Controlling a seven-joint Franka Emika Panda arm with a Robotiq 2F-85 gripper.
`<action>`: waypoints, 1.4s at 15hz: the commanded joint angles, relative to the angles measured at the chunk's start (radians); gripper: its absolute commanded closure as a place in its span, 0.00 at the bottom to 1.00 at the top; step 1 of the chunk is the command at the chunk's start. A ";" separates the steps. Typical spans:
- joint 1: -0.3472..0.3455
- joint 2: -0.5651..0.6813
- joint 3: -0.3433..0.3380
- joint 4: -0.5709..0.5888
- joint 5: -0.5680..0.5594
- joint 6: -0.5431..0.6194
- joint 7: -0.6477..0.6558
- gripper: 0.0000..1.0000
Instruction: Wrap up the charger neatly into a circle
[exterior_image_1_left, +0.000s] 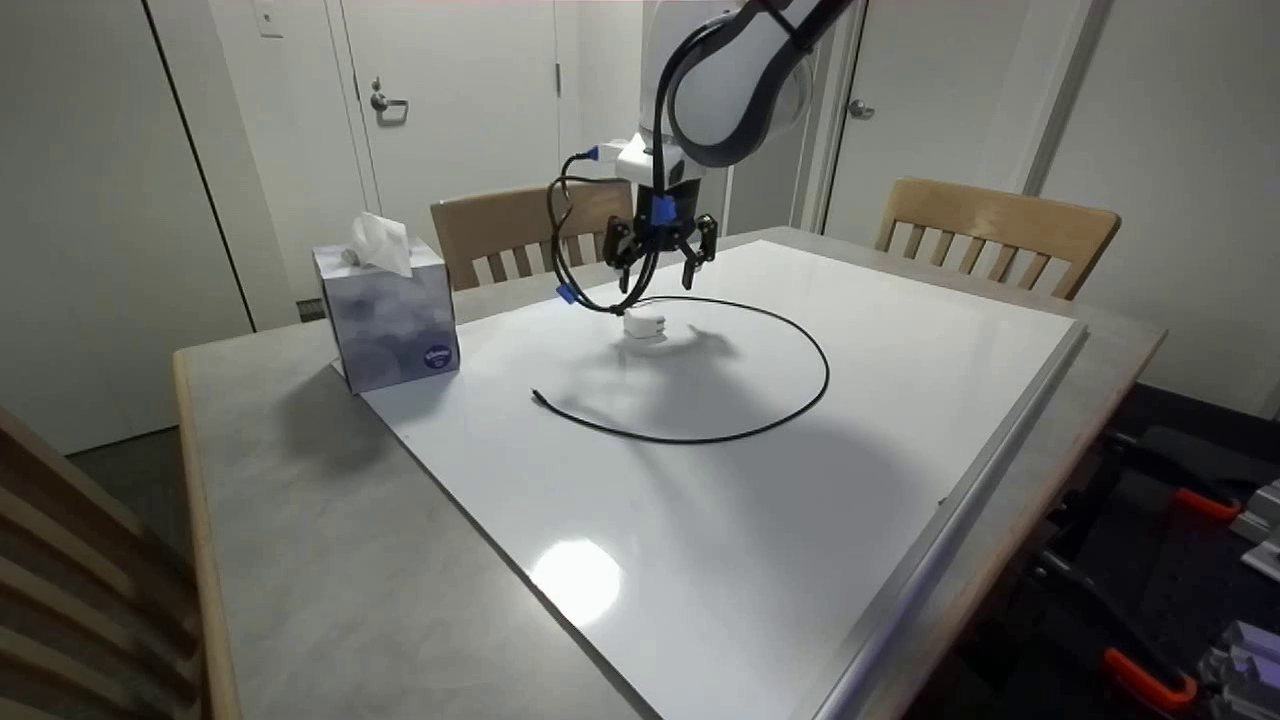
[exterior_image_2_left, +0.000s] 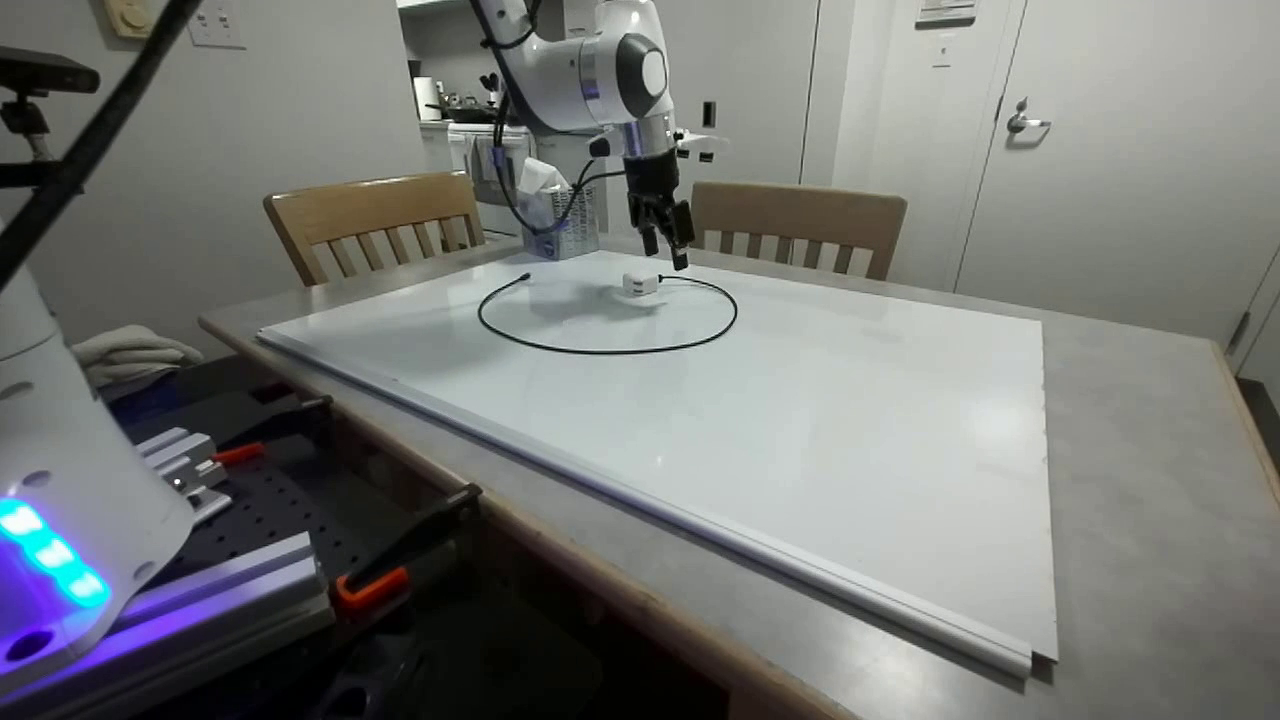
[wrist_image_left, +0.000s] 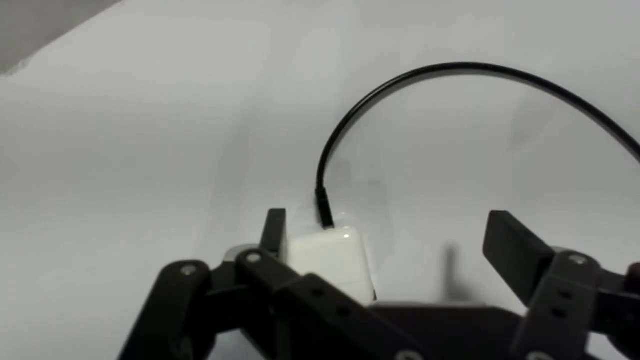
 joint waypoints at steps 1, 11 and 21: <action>0.004 -0.063 -0.015 -0.020 0.083 -0.074 0.096 0.00; 0.004 -0.036 0.023 0.058 0.103 -0.178 0.083 0.00; 0.079 -0.028 0.089 0.161 0.165 -0.356 -0.059 0.00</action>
